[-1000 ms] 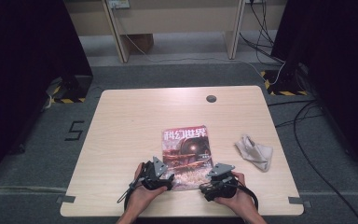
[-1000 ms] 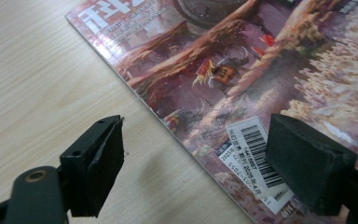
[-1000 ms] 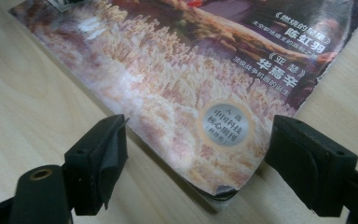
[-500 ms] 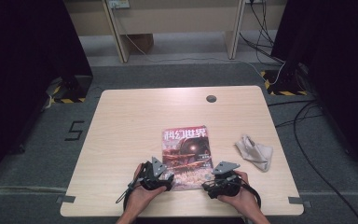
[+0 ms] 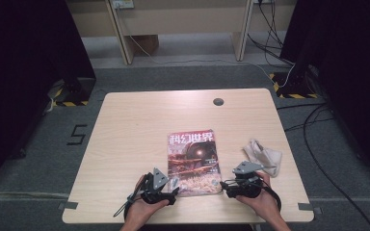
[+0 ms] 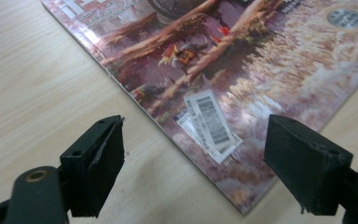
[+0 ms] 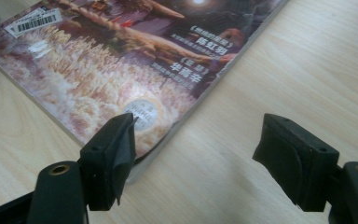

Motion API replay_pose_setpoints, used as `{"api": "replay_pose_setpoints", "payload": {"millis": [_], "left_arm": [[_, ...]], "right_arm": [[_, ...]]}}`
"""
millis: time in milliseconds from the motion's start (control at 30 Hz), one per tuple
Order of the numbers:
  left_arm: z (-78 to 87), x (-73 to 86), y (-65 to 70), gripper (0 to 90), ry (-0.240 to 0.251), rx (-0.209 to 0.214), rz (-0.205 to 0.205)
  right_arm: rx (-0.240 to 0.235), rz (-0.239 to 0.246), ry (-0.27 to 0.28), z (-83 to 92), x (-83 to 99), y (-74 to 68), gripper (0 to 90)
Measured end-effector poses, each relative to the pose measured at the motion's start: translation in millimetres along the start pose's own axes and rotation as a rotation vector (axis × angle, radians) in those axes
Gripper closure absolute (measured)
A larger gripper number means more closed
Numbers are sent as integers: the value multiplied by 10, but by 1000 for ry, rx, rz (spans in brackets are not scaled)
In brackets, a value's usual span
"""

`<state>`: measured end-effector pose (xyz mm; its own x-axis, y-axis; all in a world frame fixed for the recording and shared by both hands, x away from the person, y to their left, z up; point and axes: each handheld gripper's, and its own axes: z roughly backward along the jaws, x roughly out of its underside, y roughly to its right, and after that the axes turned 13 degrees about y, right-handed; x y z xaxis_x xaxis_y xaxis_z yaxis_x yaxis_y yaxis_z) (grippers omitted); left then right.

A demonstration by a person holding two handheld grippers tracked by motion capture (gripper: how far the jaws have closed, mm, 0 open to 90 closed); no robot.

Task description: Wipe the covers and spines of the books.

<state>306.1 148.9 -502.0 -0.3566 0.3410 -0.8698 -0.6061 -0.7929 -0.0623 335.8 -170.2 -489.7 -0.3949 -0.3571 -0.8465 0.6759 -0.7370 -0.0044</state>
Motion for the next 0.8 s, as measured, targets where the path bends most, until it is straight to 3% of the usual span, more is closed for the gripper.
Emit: {"api": "replay_pose_setpoints", "payload": {"millis": [500, 800], "left_arm": [[208, 110, 12, 195, -4, 16, 2], [290, 164, 12, 192, -14, 19, -5]], "right_arm": [[47, -43, 36, 162, -8, 196, 278], [111, -76, 80, 337, -63, 388, 283]]}}
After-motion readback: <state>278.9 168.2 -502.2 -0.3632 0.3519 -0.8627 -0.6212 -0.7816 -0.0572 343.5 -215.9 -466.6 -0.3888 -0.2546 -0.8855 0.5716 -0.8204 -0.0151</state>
